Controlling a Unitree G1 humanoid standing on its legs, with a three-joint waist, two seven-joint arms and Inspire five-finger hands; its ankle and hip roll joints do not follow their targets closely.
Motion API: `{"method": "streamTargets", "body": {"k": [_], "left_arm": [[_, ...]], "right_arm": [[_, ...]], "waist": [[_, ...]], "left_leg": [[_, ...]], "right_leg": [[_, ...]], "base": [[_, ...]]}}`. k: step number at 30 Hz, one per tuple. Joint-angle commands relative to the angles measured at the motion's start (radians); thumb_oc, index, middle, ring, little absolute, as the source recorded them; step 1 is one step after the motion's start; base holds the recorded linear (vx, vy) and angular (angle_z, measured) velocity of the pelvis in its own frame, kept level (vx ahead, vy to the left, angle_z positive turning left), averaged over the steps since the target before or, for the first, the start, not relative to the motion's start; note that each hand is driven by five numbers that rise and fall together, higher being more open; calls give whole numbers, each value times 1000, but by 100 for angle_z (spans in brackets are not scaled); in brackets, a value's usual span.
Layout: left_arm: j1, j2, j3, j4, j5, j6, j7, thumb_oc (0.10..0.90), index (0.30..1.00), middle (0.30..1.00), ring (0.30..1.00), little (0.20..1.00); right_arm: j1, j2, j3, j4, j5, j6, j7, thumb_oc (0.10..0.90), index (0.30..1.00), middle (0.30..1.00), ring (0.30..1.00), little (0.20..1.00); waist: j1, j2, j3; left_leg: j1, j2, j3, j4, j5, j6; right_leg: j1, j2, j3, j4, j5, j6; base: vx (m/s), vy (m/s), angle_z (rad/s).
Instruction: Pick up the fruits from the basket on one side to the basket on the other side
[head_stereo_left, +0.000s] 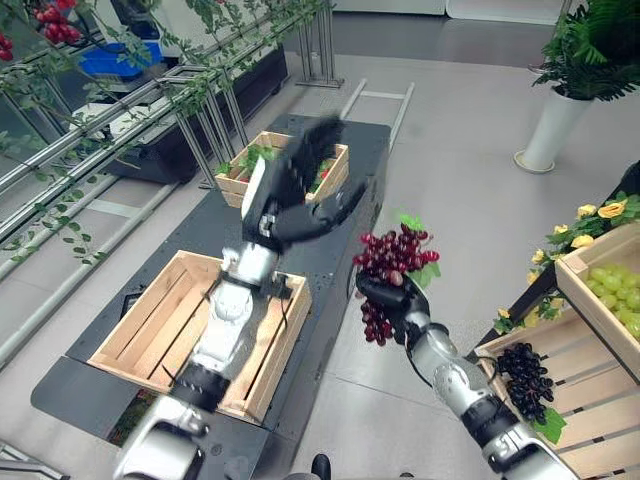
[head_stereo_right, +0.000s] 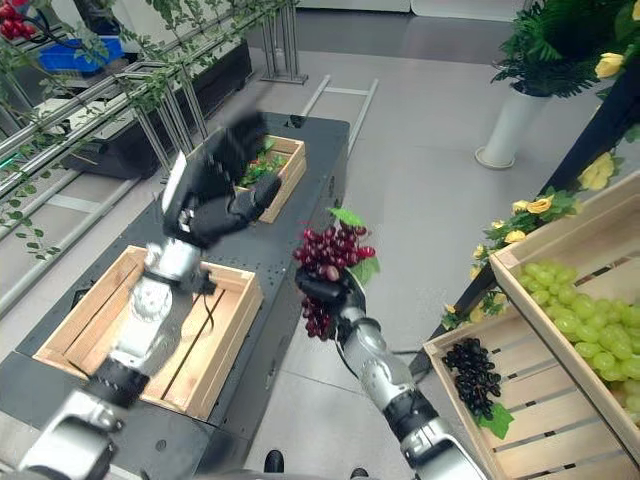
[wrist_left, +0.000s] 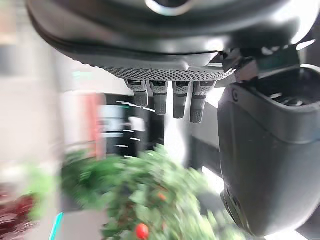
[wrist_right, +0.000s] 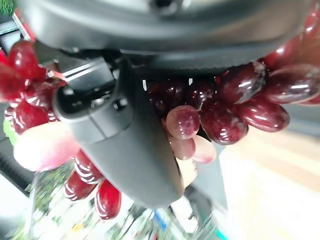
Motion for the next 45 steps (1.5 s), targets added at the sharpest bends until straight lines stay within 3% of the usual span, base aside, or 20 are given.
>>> {"method": "streamTargets", "body": {"k": [1,10,18,23,27,33,36,41,45], "left_arm": [[-2,-22,32,98,-14,-19,-69,800,900,900,900,900],[134,-74,45,206,-42,76,-82,800,900,900,900,900],[124,-74,24,188,-24,121,-64,800,900,900,900,900],[-13,-91,-34,163,-13,142,-1,800,900,900,900,900],[-47,-112,-59,161,-8,144,26,800,900,900,900,900],[-104,-128,-101,152,-18,106,62,800,900,900,900,900],[-144,-132,-112,144,-34,103,95,800,900,900,900,900],[-173,-146,-122,162,-31,91,120,800,900,900,900,900],[-195,-146,-134,140,-15,88,137,800,900,900,900,900]], "right_arm": [[28,-2,-81,-47,-58,-104,108,400,300,300,300,300],[129,-49,-182,24,-166,-109,87,400,300,300,300,300],[144,-65,-228,18,-161,-121,4,400,300,300,300,300],[75,-104,-222,52,-156,-176,-37,400,300,300,300,300],[55,-142,-250,53,-172,-174,-37,400,300,300,300,300],[-11,-233,-307,53,-211,-191,-52,400,300,300,300,300],[-87,-301,-347,50,-215,-180,-66,400,300,300,300,300],[-168,-353,-349,79,-220,-192,-100,400,300,300,300,300],[-210,-427,-363,133,-202,-205,-92,400,300,300,300,300]], "waist": [[-25,-31,-62],[-46,-54,-6],[-54,-83,57],[-62,-124,180],[-83,-138,230],[-124,-133,328],[-146,-125,387],[-165,-123,392],[-171,-119,392]], "left_leg": [[23,16,-10,2,-89,-1],[36,32,39,2,-97,5],[26,47,69,6,-83,13],[-103,77,99,213,-139,11],[-156,94,124,336,-189,8],[-305,102,139,552,-275,12],[-388,103,151,637,-290,9],[-478,109,167,696,-297,15],[-554,103,142,775,-331,15]], "right_leg": [[-18,-17,2,1,50,-52],[-27,-14,35,1,67,-42],[-86,-3,65,86,48,-41],[-182,11,67,209,29,-54],[-220,17,65,268,15,-63],[-359,27,78,401,-16,-86],[-447,38,77,464,-26,-98],[-545,60,93,511,-32,-104],[-613,79,91,585,-66,-106]], "base": [[8,1,-11],[10,-3,-20],[-35,-17,-16],[-200,-38,-17],[-85,23,-29],[-128,78,-18],[-175,133,-7],[-107,74,-22],[-60,58,-6]]}}
